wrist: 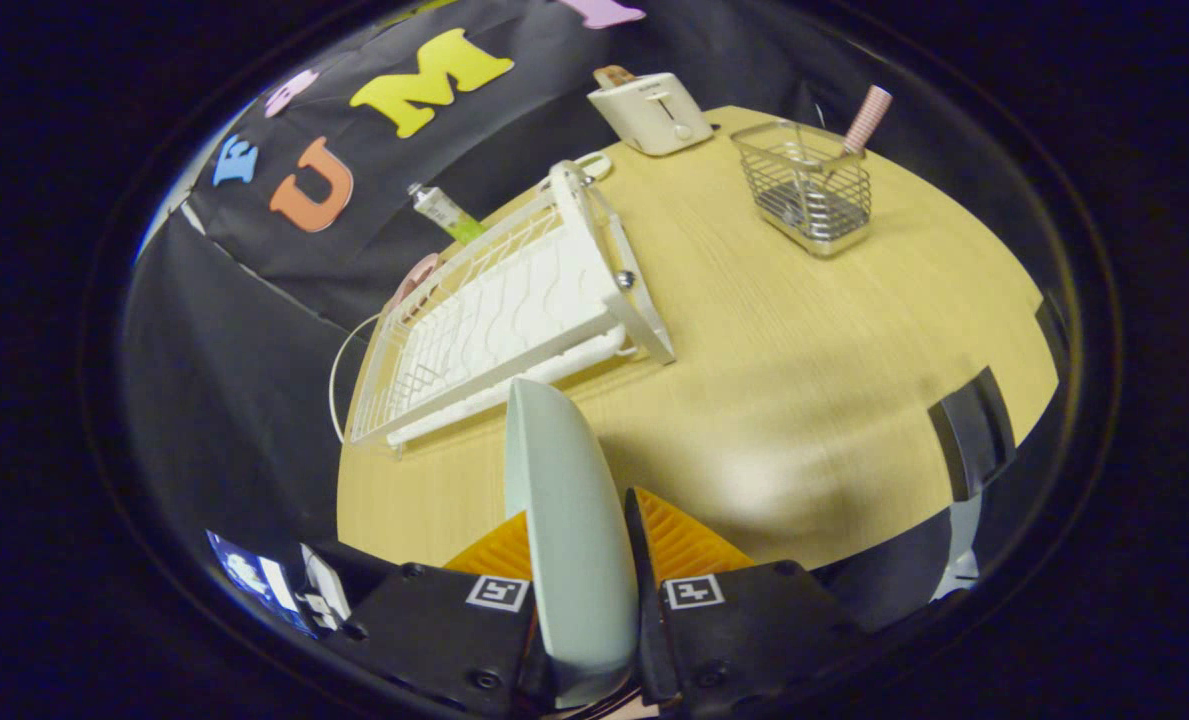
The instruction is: Take the plate from the dish rack, then take the spoon from the basket and place it into the plate.
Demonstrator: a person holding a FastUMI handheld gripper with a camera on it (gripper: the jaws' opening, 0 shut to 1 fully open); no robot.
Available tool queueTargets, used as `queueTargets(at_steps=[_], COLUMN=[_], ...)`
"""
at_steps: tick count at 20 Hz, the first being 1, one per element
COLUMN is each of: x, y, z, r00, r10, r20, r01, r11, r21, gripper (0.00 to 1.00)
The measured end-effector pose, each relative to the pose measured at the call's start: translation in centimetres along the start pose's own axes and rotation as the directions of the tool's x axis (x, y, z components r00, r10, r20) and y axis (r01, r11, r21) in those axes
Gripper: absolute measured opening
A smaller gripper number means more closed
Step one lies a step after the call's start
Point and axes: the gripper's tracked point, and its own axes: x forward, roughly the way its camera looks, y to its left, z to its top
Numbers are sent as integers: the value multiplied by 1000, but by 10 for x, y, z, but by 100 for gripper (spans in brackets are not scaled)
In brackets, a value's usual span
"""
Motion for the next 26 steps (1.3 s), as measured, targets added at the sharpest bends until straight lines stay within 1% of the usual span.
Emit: queueTargets(at_steps=[3, 4, 6, 7, 9, 11, 14, 15, 16, 18, 20, 21, 22, 23, 24, 25, 26], x=[12, 15, 18, 19, 21, 22, 18, 14, 8, -6, -23, -34, -44, -55, -69, -84, -95], y=[-10, -13, -22, -21, -21, -24, -22, -21, -22, -28, -28, -28, -27, -32, -40, -43, -47], z=[7, 9, 11, 13, 16, 20, 33, 38, 45, 61, 72, 76, 80, 85, 94, 100, 104], r00=[998, 998, 999, 998, 998, 999, 998, 996, 990, 965, 930, 911, 891, 862, 824, 790, 759], r10=[59, 66, 54, 60, 64, 44, 35, 32, 12, -38, -66, -74, -77, -103, -125, -132, -135], r20=[-3, -3, 3, 1, 0, 2, 55, 87, 140, 261, 362, 405, 447, 496, 553, 598, 637], r01=[-59, -65, -54, -60, -63, -44, -36, -31, -4, 84, 163, 196, 226, 283, 344, 387, 420], r11=[994, 992, 992, 991, 990, 994, 999, 999, 998, 982, 956, 943, 930, 910, 886, 865, 849], r21=[93, 109, 117, 121, 124, 97, 27, -12, -62, -167, -244, -268, -289, -303, -312, -320, -321], gripper=[36, 37, 39, 44, 48, 52, 56, 57, 60, 65, 65, 66, 69, 71, 87, 100, 100])
